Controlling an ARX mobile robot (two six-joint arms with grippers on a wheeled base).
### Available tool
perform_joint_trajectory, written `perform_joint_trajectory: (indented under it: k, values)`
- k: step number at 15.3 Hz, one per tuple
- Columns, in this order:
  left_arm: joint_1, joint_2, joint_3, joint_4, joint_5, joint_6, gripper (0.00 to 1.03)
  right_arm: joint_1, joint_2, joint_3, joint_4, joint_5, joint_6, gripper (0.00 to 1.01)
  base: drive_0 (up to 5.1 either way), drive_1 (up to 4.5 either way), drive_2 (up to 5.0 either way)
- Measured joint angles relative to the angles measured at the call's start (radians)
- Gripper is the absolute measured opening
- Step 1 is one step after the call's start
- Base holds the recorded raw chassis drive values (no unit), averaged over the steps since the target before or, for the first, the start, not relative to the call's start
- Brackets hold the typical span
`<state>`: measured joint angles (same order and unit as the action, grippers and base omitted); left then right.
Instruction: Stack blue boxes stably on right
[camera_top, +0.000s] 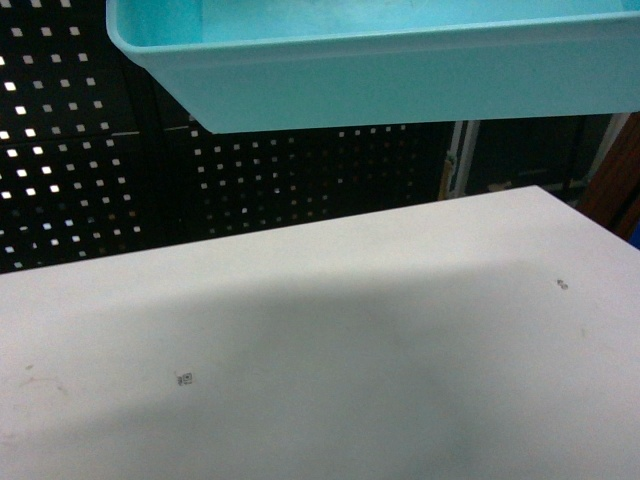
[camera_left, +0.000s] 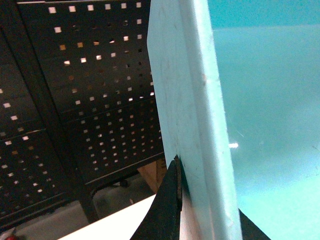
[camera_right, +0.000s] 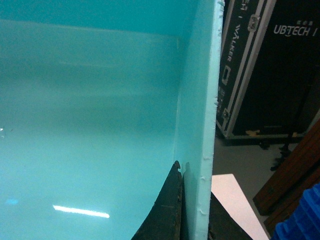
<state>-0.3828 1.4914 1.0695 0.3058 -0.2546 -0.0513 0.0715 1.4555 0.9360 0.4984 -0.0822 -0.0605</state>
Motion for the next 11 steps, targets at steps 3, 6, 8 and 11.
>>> perform_joint_trajectory:
  k: [3, 6, 8, 11]
  values:
    - [0.000, 0.000, 0.000, 0.000, 0.000, 0.000, 0.06, 0.000, 0.000, 0.000, 0.000, 0.000, 0.000, 0.02, -1.7, -1.73, -1.7]
    - [0.000, 0.000, 0.000, 0.000, 0.000, 0.000, 0.06, 0.000, 0.000, 0.000, 0.000, 0.000, 0.000, 0.02, -1.6, -1.56, -1.6]
    - [0.000, 0.000, 0.000, 0.001, 0.000, 0.000, 0.06, 0.000, 0.000, 0.000, 0.001, 0.000, 0.000, 0.02, -1.6, -1.65, -1.6]
    - [0.000, 0.000, 0.000, 0.001, 0.000, 0.000, 0.06, 0.000, 0.000, 0.000, 0.000, 0.000, 0.000, 0.02, -1.5, -1.52, -1.5]
